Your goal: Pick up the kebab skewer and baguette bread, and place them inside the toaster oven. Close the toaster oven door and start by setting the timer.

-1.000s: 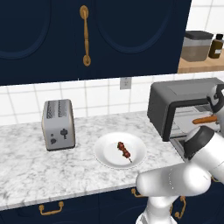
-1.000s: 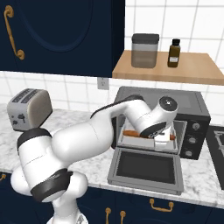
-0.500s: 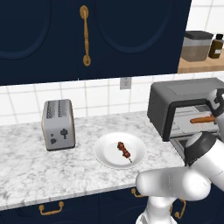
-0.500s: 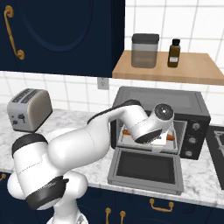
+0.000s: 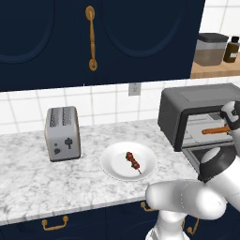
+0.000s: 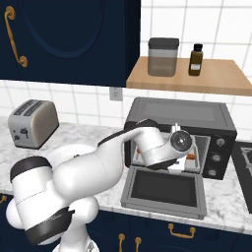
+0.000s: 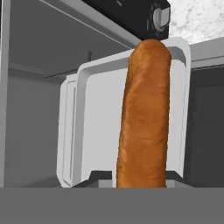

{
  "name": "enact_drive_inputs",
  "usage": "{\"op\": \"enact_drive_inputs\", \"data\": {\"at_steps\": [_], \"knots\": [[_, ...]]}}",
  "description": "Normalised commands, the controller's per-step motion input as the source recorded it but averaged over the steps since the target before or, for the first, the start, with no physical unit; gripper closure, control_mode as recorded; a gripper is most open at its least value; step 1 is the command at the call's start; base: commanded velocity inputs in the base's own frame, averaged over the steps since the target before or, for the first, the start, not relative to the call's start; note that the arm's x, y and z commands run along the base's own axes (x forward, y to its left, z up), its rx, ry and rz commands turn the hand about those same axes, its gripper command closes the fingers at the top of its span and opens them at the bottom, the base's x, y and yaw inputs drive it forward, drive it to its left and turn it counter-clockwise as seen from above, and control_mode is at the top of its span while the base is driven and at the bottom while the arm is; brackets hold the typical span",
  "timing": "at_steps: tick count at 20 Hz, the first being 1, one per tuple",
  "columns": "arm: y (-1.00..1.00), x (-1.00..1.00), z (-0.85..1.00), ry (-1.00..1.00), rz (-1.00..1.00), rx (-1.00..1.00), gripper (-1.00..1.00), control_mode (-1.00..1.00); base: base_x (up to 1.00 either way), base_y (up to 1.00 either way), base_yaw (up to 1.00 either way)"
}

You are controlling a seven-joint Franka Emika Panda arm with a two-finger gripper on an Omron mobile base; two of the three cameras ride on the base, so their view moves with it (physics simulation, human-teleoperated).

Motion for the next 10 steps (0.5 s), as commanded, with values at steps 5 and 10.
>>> {"op": "enact_drive_inputs", "data": {"at_steps": [5,10], "knots": [[0.01,0.08,0.23,-0.02,-0.02,0.02,1.00,-1.00,0.00,0.00,0.00],[0.08,0.26,0.02,-0.02,-0.01,0.00,1.00,-1.00,0.00,0.00,0.00]]}}
